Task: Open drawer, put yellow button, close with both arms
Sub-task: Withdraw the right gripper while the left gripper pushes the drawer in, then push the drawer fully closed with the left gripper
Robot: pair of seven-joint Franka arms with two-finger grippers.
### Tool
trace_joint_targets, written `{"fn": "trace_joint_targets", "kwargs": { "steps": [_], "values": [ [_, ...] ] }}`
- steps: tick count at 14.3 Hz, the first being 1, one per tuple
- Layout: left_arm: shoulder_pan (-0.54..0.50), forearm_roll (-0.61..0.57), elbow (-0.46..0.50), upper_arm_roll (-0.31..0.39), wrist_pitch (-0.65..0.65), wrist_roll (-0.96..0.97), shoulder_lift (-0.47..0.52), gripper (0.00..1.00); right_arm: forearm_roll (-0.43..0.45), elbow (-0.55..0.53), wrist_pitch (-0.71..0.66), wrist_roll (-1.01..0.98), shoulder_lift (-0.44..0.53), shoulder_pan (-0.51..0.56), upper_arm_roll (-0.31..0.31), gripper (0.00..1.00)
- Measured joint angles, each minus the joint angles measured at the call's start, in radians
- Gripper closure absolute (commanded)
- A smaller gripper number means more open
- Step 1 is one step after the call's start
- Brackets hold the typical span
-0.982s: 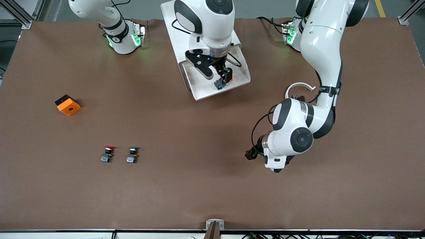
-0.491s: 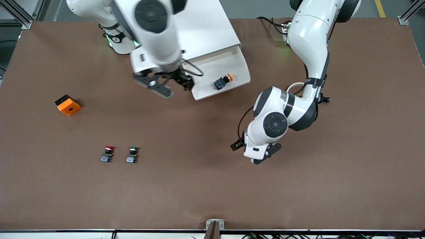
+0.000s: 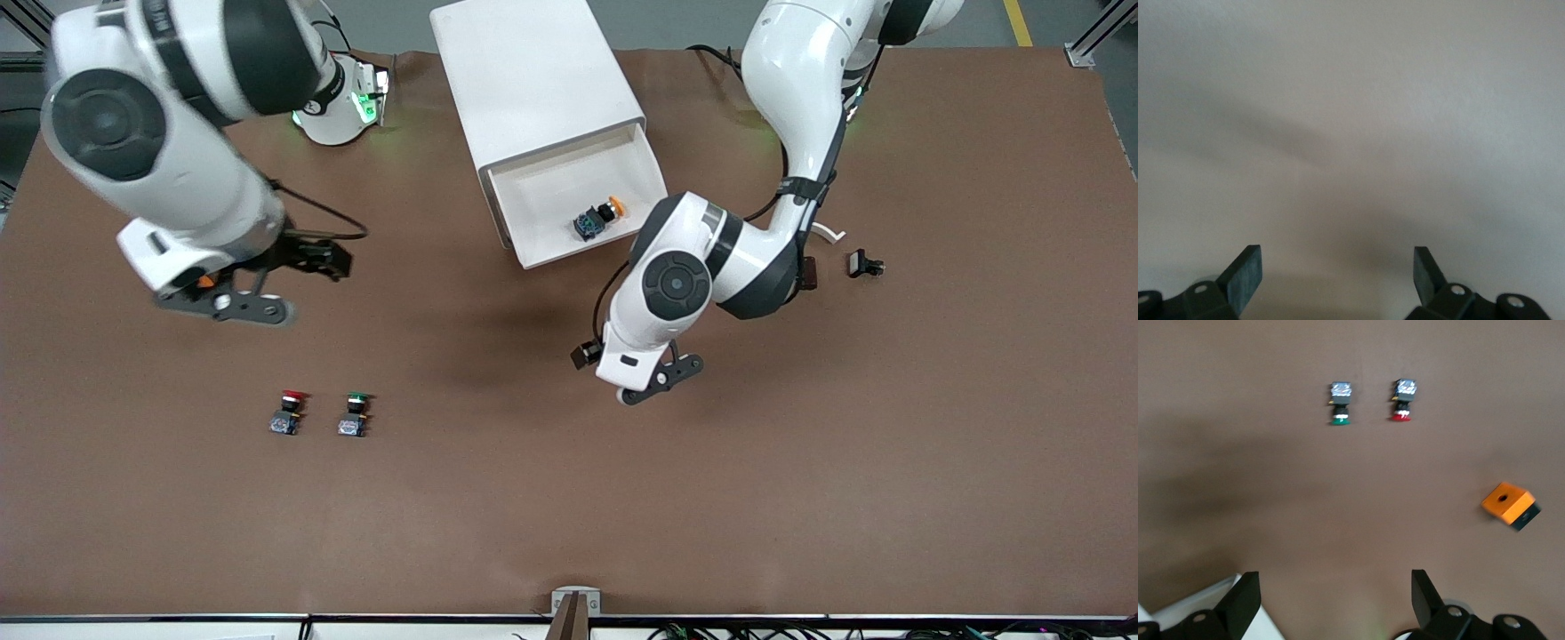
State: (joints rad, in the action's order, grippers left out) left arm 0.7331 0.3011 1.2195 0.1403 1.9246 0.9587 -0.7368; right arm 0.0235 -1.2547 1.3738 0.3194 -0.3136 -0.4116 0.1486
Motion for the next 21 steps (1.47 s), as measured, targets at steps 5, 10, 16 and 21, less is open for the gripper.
{"fn": "trace_joint_targets", "kwargs": {
  "steps": [5,10,16,21],
  "values": [
    [0.079,-0.019,0.104,0.000,-0.006,0.000,0.080,0.00,-0.002,0.001,-0.006,-0.358,0.019,0.266,0.004,0.00],
    [0.147,-0.047,0.135,-0.002,-0.069,0.000,0.116,0.00,-0.004,-0.011,-0.025,-0.418,0.019,0.360,0.001,0.00],
    [0.202,-0.048,0.159,-0.009,-0.116,0.017,0.129,0.00,-0.003,-0.015,-0.028,-0.418,0.019,0.408,0.001,0.00],
    [0.211,0.022,0.171,-0.064,-0.145,0.069,0.129,0.00,-0.003,-0.016,-0.028,-0.418,0.019,0.440,0.001,0.00]
  ]
}}
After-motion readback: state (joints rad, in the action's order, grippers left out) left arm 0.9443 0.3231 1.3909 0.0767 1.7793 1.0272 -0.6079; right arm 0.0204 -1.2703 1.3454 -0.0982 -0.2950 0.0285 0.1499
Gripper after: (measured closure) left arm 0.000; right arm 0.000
